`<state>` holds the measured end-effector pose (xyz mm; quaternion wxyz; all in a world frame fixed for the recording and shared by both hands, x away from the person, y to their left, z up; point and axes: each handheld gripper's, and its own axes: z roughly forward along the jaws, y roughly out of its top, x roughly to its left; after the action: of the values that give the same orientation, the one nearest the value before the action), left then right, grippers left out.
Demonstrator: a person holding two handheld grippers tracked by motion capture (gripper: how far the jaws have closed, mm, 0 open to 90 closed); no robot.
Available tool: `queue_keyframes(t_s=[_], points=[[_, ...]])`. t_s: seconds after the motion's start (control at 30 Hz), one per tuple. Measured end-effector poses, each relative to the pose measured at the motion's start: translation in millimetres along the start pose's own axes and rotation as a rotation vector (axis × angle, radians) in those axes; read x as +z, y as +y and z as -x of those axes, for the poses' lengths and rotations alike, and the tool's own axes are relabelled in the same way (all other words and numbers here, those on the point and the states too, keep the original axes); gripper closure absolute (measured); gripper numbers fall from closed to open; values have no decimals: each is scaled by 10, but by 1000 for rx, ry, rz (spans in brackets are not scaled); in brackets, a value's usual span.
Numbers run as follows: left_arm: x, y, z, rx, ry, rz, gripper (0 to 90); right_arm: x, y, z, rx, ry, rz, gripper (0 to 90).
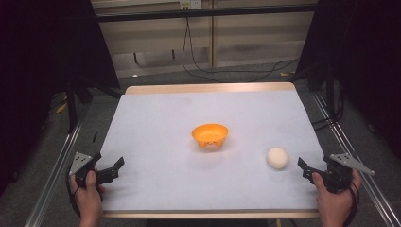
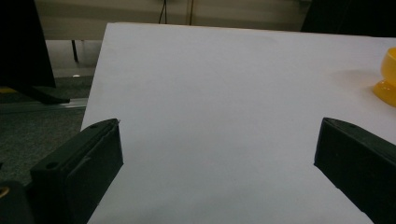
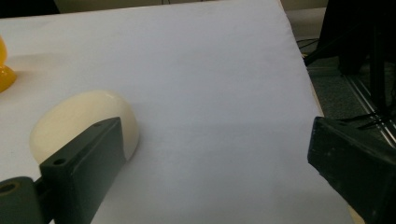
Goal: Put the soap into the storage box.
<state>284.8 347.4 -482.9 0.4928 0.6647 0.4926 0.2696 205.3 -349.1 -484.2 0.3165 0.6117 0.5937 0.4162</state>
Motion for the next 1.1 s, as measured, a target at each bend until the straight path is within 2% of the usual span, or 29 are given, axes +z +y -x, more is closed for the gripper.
queue_keyframes(t_s=[0.03,0.1,0.23,0.4,0.57,0.7,0.77,0.93,1.1], points=[[1,0,1,0,-1,-1,10,-3,0,8,7,13,2,73],[7,1,3,-4,-5,-4,10,-2,1,29,27,16,-1,34],[2,-1,7,-2,-7,0,12,-2,3,30,29,24,-1,45],[8,3,-2,-3,-8,-4,12,13,28,9,-7,7,-38,50],[15,5,6,7,-9,-16,12,16,127,1,-31,36,-102,48],[21,8,9,17,-9,-23,13,10,224,-43,-22,44,-145,39],[21,8,9,12,-16,-25,13,15,266,-78,-17,24,-168,46],[21,8,10,19,-14,-24,13,45,336,-178,4,51,-205,54],[22,9,7,13,-21,-22,13,91,377,-306,-4,59,-242,55]])
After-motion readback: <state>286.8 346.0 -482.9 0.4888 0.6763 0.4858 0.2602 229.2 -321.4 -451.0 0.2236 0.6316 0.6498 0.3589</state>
